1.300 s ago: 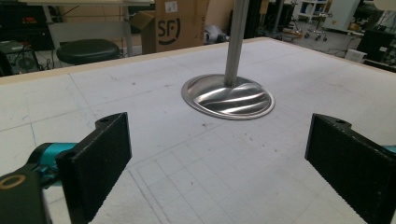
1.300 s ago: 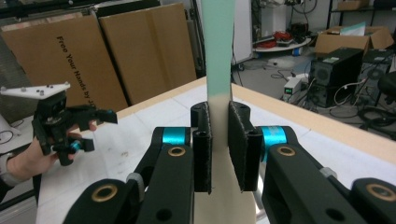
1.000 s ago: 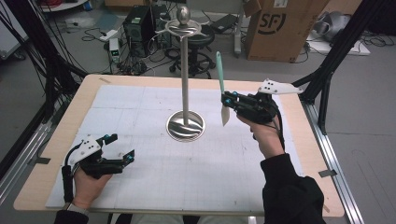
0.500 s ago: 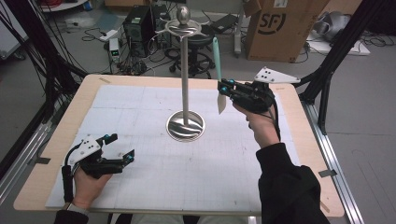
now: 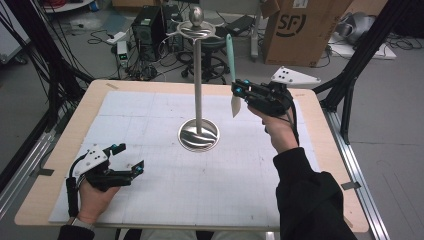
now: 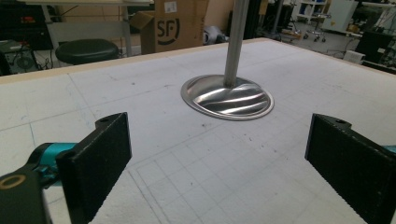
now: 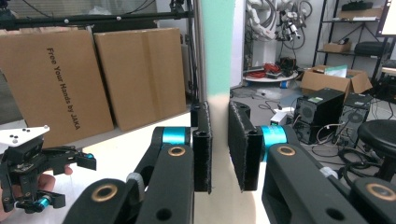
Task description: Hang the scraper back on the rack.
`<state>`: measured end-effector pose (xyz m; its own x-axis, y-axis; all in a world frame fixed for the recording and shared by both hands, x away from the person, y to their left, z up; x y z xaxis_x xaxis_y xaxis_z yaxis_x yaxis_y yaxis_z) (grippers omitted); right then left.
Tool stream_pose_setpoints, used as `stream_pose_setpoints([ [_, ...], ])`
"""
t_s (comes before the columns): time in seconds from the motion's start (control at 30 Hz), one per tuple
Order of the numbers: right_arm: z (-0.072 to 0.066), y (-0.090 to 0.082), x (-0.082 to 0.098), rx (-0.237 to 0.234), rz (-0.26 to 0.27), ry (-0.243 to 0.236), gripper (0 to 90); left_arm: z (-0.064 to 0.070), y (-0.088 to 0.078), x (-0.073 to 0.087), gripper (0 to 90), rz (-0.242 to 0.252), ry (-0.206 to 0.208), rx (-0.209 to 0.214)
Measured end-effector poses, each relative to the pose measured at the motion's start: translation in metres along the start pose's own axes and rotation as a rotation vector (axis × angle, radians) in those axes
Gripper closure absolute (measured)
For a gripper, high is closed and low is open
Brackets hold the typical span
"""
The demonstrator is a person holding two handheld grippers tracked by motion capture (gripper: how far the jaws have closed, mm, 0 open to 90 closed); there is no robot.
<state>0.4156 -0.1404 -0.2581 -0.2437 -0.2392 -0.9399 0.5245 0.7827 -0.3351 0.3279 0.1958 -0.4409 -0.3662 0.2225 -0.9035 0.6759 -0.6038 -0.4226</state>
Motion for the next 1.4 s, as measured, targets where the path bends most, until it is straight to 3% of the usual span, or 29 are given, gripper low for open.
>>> stream_pose_setpoints([
  [0.17,-0.003,0.002,-0.004,-0.006,0.015,0.005,80.1,0.0,0.0,0.0,7.7,0.0,0.001,-0.007],
  [0.43,0.0,0.008,-0.004,0.017,-0.001,0.005,80.1,0.0,0.0,0.0,7.7,0.001,0.001,-0.005],
  [1.03,-0.004,0.023,0.0,0.002,-0.025,-0.001,80.0,0.0,0.0,0.0,7.7,0.001,0.0,-0.005],
  [1.4,-0.01,0.045,-0.002,0.043,-0.019,0.014,79.8,0.0,0.0,0.001,7.8,-0.003,0.001,-0.007],
])
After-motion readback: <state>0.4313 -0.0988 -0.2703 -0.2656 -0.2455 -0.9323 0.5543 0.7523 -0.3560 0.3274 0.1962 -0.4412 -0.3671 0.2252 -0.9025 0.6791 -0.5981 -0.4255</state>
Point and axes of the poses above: each handheld gripper's, and its own axes: y roughly forward along the jaws, x roughly out of its underside, z roughly to its right, the point moved 8 cm from there along y, roughly forward along the jaws, and after that the axes turned 13 degrees about -z, right-handed, at the moved point
